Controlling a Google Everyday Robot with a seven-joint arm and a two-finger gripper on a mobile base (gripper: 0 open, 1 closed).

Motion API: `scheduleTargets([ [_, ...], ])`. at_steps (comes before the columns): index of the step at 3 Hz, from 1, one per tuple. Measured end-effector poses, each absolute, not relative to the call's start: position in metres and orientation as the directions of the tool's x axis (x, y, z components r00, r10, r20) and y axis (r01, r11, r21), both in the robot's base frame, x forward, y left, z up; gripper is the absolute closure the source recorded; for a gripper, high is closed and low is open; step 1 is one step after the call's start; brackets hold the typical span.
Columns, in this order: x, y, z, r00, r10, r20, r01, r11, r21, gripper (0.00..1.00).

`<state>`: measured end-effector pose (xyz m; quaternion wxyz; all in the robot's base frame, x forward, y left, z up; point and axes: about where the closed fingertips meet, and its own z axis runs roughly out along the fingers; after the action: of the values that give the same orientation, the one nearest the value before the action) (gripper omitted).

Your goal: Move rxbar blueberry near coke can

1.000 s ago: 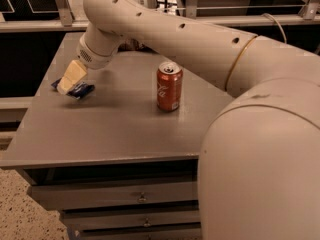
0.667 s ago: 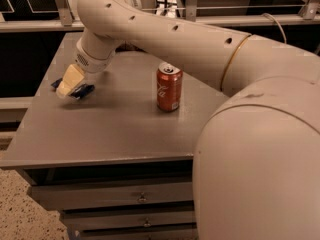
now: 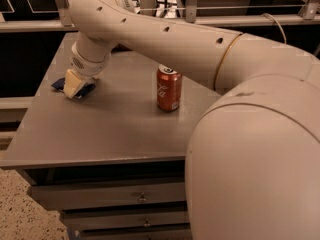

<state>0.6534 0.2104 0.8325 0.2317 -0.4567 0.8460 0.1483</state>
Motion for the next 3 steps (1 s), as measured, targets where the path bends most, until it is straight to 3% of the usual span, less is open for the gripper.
scheduleTargets([
  [2, 0.661, 0.206, 0.835, -0.488, -0.708, -0.510, -0.832, 0.553, 0.029, 0.84],
  [3, 0.694, 0.175, 0.850, -0.495, -0.703, -0.510, -0.810, 0.586, -0.020, 1.00],
])
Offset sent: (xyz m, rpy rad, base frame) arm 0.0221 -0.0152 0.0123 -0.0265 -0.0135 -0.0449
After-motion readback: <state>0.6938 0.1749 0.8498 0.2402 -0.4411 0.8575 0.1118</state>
